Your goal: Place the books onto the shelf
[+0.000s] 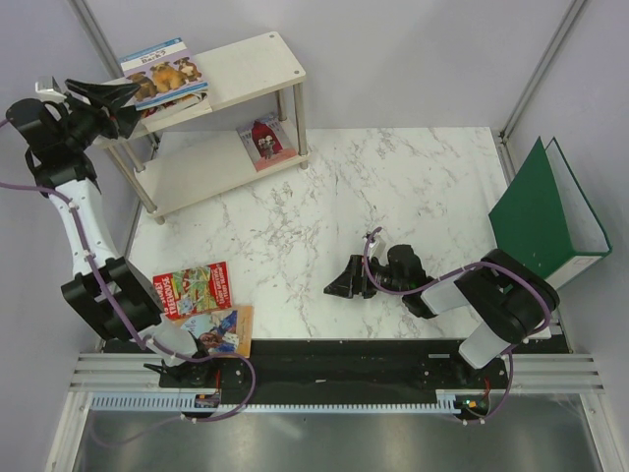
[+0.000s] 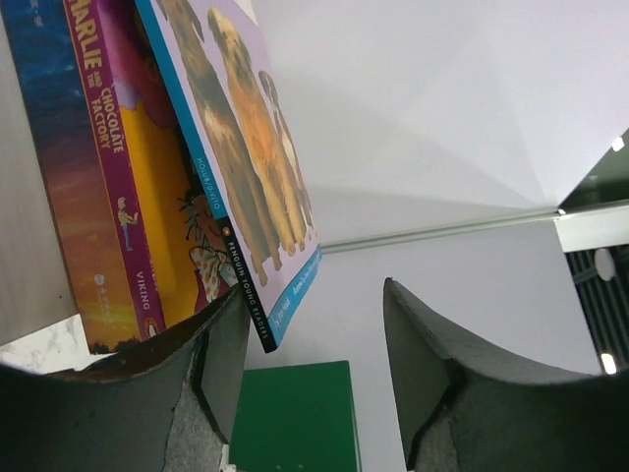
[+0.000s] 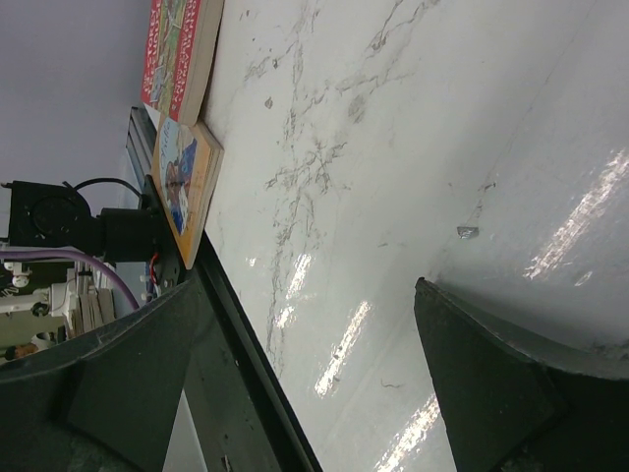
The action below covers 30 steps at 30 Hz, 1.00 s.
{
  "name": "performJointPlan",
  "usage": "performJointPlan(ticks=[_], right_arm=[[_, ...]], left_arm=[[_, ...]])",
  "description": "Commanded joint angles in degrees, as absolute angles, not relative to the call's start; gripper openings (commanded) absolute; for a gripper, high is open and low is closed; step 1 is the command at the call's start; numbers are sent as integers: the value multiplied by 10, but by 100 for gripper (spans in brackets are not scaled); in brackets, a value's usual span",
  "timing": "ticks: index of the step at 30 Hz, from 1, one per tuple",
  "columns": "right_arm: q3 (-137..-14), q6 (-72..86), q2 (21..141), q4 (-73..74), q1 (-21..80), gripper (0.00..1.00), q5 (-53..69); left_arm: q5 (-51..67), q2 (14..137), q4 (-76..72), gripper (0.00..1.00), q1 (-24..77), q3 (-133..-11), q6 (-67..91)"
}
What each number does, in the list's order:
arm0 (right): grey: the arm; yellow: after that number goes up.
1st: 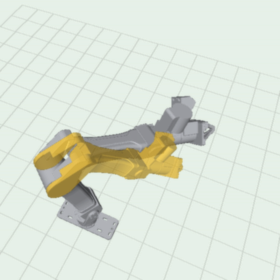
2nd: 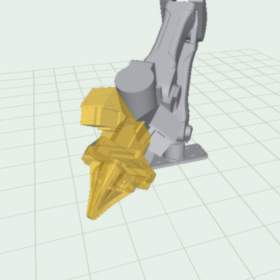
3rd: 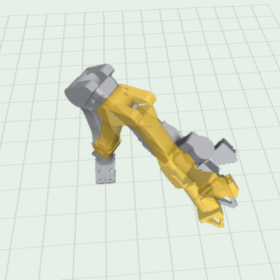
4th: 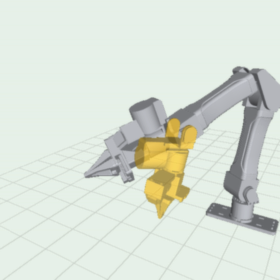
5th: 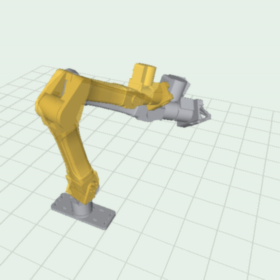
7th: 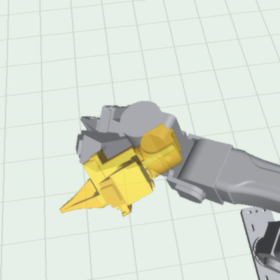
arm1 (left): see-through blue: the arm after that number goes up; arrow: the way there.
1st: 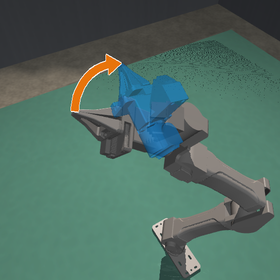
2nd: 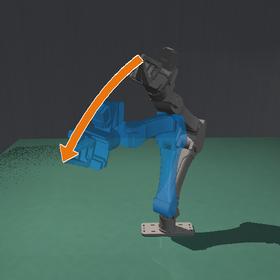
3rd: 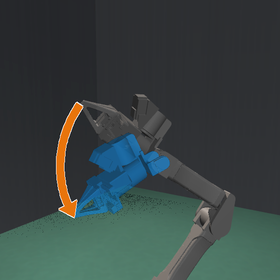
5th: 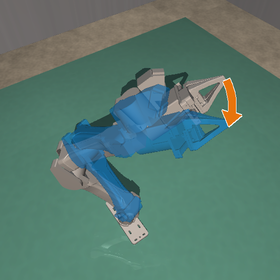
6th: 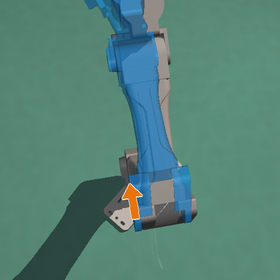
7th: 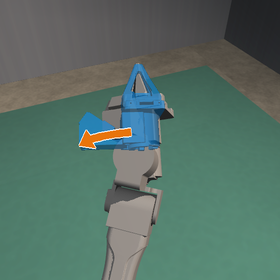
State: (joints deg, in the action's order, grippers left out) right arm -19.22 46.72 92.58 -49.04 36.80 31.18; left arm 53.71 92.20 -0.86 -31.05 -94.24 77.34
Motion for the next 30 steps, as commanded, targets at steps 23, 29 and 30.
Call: performJointPlan(ticks=[23,29,30], right_arm=[[-183,462,933,-423,374,98,305],[-187,445,908,-382,375,98,285],[-187,442,905,-380,375,98,283]], left_arm=[[369,904,396,66,-319,-1053,487],[303,832,393,66,-320,-1011,454],[290,823,391,67,-320,-1002,441]])
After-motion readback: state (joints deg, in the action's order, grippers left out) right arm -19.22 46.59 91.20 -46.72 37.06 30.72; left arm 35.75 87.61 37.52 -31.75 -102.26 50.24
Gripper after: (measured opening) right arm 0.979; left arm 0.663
